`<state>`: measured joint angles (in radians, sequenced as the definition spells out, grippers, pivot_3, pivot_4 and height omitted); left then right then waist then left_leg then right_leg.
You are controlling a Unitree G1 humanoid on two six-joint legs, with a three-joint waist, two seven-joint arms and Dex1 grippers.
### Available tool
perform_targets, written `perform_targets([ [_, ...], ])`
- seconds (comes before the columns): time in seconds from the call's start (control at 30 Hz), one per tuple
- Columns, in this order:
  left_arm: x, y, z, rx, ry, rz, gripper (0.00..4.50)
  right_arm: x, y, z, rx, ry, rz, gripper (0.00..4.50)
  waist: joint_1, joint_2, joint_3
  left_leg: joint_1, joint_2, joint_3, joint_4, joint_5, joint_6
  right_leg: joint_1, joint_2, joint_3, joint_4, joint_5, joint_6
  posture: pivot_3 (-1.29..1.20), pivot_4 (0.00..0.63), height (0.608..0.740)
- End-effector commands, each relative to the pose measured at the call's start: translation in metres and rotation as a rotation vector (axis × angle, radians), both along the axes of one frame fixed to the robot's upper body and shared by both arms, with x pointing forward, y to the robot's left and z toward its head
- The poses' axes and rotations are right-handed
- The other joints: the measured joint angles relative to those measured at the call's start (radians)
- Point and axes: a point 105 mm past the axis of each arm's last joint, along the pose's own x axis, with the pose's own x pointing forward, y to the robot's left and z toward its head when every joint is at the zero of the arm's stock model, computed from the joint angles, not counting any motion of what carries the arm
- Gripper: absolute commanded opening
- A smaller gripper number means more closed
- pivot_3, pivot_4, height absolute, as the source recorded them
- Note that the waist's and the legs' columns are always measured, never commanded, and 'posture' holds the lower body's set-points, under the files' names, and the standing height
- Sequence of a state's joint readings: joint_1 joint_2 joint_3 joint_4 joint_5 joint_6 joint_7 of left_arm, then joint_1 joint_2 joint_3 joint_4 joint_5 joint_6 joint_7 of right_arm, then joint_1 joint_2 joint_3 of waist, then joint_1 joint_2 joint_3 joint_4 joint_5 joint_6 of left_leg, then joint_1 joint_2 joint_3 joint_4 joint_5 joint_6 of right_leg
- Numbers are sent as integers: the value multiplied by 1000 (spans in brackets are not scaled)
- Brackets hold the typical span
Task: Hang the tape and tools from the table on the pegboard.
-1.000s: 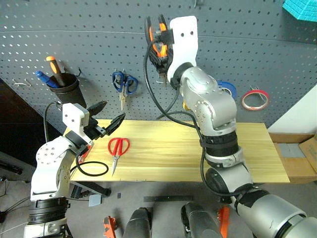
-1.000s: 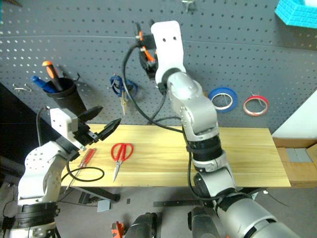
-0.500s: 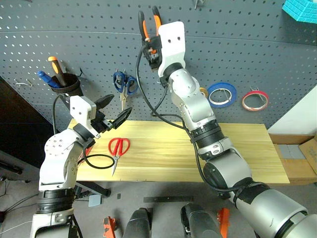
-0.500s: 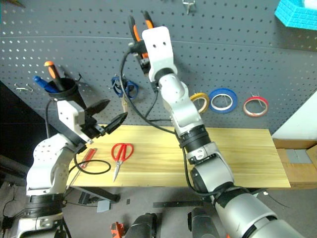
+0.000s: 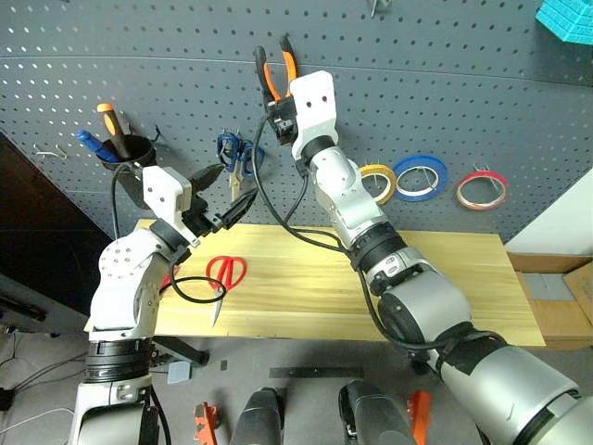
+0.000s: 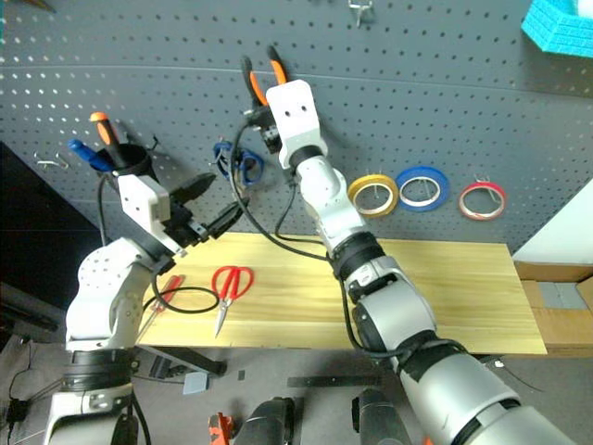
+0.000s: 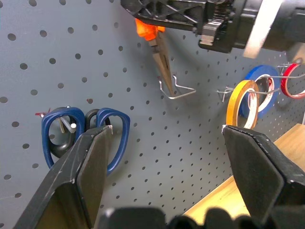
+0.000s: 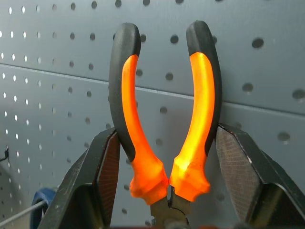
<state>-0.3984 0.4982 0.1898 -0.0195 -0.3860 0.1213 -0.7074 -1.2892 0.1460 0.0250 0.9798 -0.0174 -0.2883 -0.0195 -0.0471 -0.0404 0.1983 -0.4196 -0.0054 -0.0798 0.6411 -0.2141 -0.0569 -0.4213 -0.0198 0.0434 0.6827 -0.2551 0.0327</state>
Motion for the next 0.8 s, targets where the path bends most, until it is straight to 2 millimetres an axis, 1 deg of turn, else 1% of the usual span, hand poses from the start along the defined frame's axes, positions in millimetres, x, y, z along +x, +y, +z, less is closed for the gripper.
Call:
perform_targets([
  [0.03, 0, -1, 10, -4, -44, 0, 3976, -7, -3, 29, 41, -103, 2, 2527, 2, 0, 0, 0, 0, 0, 0, 0, 0, 0, 0, 0, 0, 0, 0, 81, 140, 740],
  [0.17, 1, -3, 9, -6, -43, -1, 3976, 0, -14, 22, 28, -91, -36, 2527, 11, 0, 0, 0, 0, 0, 0, 0, 0, 0, 0, 0, 0, 0, 0, 84, 140, 740],
  [0.3, 2, -5, 8, -10, -43, -1, 3976, 6, -24, 4, -22, -85, -83, 2527, 18, 0, 0, 0, 0, 0, 0, 0, 0, 0, 0, 0, 0, 0, 0, 88, 144, 740],
  [0.4, 2, -7, 7, -8, -42, -4, 3976, 8, -27, -7, -61, -93, -108, 2527, 18, 0, 0, 0, 0, 0, 0, 0, 0, 1, 0, 0, 0, 0, 0, 90, 149, 740],
  [0.57, 4, -9, 7, 0, -45, -9, 3976, 11, -32, -19, -93, -78, -142, 2527, 18, 1, 1, 1, 0, 0, 0, 0, 0, 0, 0, 0, 0, 0, 0, 91, 154, 740],
  [0.8, 8, -7, 5, 9, -45, 3, 3976, 23, -40, -53, -142, 67, -211, 2527, 18, 1, 1, 2, 0, 0, 0, 0, 0, 1, 0, 1, 0, 0, 0, 82, 151, 740],
])
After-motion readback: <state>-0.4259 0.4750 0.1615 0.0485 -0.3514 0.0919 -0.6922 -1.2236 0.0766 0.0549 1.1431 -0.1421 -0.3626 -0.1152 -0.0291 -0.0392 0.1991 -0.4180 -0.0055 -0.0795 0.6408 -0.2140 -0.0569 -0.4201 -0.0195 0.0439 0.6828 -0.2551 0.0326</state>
